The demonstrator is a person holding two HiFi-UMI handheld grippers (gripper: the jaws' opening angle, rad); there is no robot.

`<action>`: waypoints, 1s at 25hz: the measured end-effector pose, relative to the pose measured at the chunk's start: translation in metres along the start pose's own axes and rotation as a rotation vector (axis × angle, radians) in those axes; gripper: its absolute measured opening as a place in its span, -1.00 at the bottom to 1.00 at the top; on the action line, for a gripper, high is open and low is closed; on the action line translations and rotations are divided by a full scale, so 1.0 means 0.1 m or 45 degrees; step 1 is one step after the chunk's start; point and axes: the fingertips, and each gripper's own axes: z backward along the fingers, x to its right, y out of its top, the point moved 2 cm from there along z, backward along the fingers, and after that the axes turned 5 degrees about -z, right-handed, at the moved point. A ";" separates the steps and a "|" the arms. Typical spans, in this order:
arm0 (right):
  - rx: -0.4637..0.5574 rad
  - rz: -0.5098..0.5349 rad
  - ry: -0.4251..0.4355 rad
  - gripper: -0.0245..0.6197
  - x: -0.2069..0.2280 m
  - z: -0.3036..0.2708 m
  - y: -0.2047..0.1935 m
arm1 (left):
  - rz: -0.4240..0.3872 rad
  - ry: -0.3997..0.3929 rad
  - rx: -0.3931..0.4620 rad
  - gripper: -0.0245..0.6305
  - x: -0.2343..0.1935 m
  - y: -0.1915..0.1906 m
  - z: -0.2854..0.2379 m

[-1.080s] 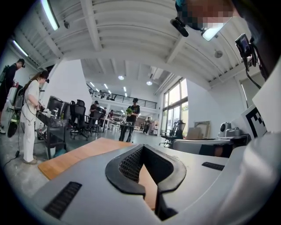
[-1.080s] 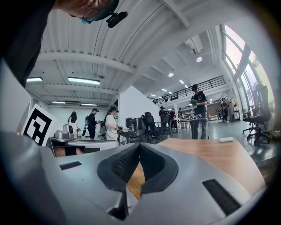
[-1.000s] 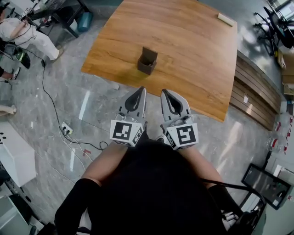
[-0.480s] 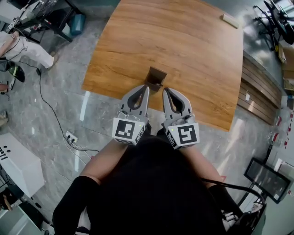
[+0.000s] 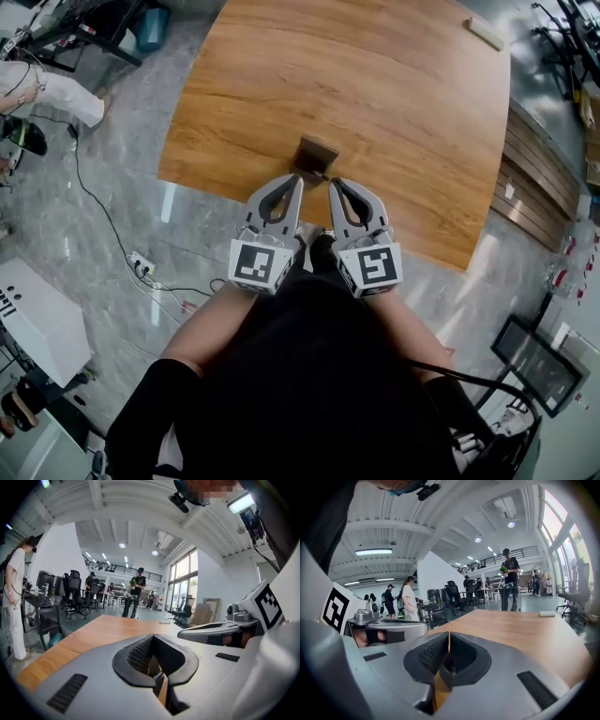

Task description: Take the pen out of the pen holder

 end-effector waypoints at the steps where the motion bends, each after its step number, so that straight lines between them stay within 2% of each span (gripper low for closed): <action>1: -0.037 -0.003 0.011 -0.88 0.01 -0.03 -0.07 | 0.012 0.005 -0.016 -0.93 -0.01 -0.06 -0.02; 5: -0.190 0.010 0.058 -0.87 0.00 -0.16 -0.35 | 0.034 0.015 -0.063 -0.93 -0.05 -0.25 -0.13; 12: -0.333 -0.032 0.049 -0.72 0.10 -0.37 -0.74 | 0.085 0.027 -0.133 -0.93 -0.14 -0.55 -0.28; 15: -0.357 -0.054 0.052 -0.72 0.15 -0.45 -0.82 | 0.043 0.012 -0.163 -0.93 -0.17 -0.66 -0.35; 19: -0.363 -0.053 0.048 -0.72 0.17 -0.52 -0.89 | 0.124 0.029 -0.162 -0.93 -0.18 -0.73 -0.42; 25: -0.354 -0.056 0.043 -0.79 0.19 -0.55 -0.92 | 0.110 0.032 -0.166 -0.93 -0.19 -0.77 -0.42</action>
